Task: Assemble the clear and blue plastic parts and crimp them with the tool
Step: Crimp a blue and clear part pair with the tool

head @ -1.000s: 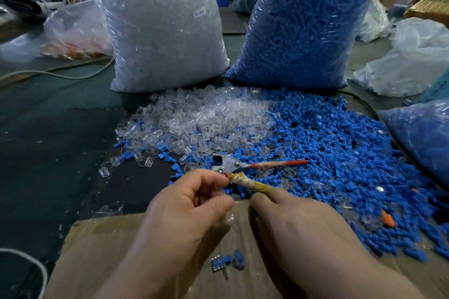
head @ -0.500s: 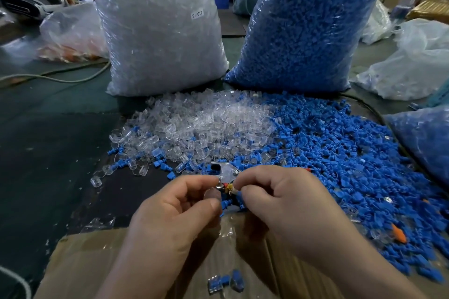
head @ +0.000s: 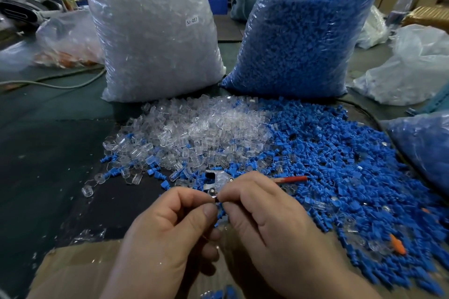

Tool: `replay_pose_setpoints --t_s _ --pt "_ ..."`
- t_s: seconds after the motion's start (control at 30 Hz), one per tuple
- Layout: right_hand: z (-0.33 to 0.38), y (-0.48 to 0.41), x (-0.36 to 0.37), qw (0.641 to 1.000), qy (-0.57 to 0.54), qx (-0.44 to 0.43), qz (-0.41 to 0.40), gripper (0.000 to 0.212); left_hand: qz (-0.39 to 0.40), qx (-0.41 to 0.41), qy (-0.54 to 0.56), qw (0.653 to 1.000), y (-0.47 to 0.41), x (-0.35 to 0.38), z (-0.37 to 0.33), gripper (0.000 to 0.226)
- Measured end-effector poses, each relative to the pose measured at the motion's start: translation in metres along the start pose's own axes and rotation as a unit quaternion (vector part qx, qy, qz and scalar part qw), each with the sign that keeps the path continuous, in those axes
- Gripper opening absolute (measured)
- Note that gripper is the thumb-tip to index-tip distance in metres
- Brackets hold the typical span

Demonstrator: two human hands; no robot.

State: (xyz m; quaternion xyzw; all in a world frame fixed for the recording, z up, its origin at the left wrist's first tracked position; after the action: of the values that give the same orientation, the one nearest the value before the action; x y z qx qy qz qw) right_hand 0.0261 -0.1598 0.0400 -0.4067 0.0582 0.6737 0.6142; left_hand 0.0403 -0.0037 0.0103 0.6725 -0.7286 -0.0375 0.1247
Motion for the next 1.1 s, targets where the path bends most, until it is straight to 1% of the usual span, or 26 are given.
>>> replay_pose_setpoints --t_s 0.13,0.2,0.27,0.4,0.47,0.5,0.57,0.6,0.63,0.67,0.7,0.73,0.8,0.87,1.0,1.1 --pt "0.003 0.002 0.0 0.999 0.01 -0.04 -0.026 0.019 0.011 -0.003 0.01 1.0 -0.001 -0.001 0.001 0.037" --pt "0.006 0.003 0.002 0.998 0.009 -0.06 -0.025 0.016 0.018 -0.001 0.019 1.0 -0.001 -0.001 0.001 0.037" --pt "0.005 0.003 0.004 0.998 -0.004 -0.06 -0.019 0.013 0.02 0.0 0.032 0.999 -0.002 -0.002 0.003 0.034" --pt "0.0 0.004 0.004 0.999 -0.009 -0.046 -0.028 0.019 0.04 -0.008 0.056 0.998 -0.002 -0.001 0.001 0.015" --pt "0.0 0.004 0.003 0.998 -0.009 -0.051 -0.034 0.019 0.049 -0.024 0.085 0.995 -0.001 0.001 -0.002 0.011" --pt "0.0 0.005 0.003 0.998 0.001 -0.06 -0.034 0.019 0.047 -0.025 0.083 0.995 0.0 0.002 -0.002 0.012" --pt "-0.001 0.004 0.0 0.996 0.059 -0.071 -0.017 0.021 0.031 -0.014 0.06 0.998 0.002 0.004 -0.005 0.013" --pt "-0.003 0.003 -0.003 0.993 0.107 -0.055 -0.002 0.029 0.021 -0.011 0.048 0.999 0.002 0.004 -0.006 0.012" --pt "-0.007 0.002 -0.007 0.986 0.165 -0.016 0.016 0.042 0.012 -0.009 0.03 0.999 0.002 0.003 -0.006 0.016" --pt "-0.012 0.002 -0.011 0.974 0.22 0.04 0.041 0.058 0.002 -0.009 0.011 1.0 0.002 0.0 -0.005 0.025" --pt "-0.018 0.002 -0.017 0.956 0.266 0.098 0.073 0.069 -0.006 -0.009 -0.003 1.0 0.001 -0.003 -0.004 0.032" --pt "-0.023 0.003 -0.021 0.935 0.31 0.134 0.107 0.073 -0.013 -0.009 -0.013 1.0 0.001 -0.006 -0.004 0.036" --pt "-0.031 0.004 -0.025 0.9 0.373 0.157 0.162 0.071 -0.014 -0.003 -0.03 0.999 0.0 -0.009 -0.003 0.036" --pt "-0.034 0.002 -0.025 0.887 0.392 0.163 0.183 0.07 -0.008 -0.001 -0.028 1.0 0.001 -0.009 -0.002 0.035" --pt "-0.039 -0.004 -0.02 0.891 0.377 0.161 0.196 0.065 0.006 -0.011 -0.033 0.999 0.003 -0.006 -0.002 0.034" --pt "-0.039 -0.008 -0.016 0.895 0.379 0.153 0.176 0.057 -0.002 -0.021 -0.026 0.999 0.002 -0.008 -0.001 0.036"
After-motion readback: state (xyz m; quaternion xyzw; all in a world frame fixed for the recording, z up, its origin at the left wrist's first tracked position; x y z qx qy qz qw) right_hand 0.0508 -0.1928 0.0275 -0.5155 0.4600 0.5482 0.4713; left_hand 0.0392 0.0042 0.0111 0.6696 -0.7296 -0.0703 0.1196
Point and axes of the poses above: each hand's wrist, its own y-axis away from the middle knuckle, its own x-axis out of the palm, z = x × y, the point moved 2 cm from there along -y, towards the middle knuckle, and after that the axes turned 3 degrees about -y, right-handed, at the moved point
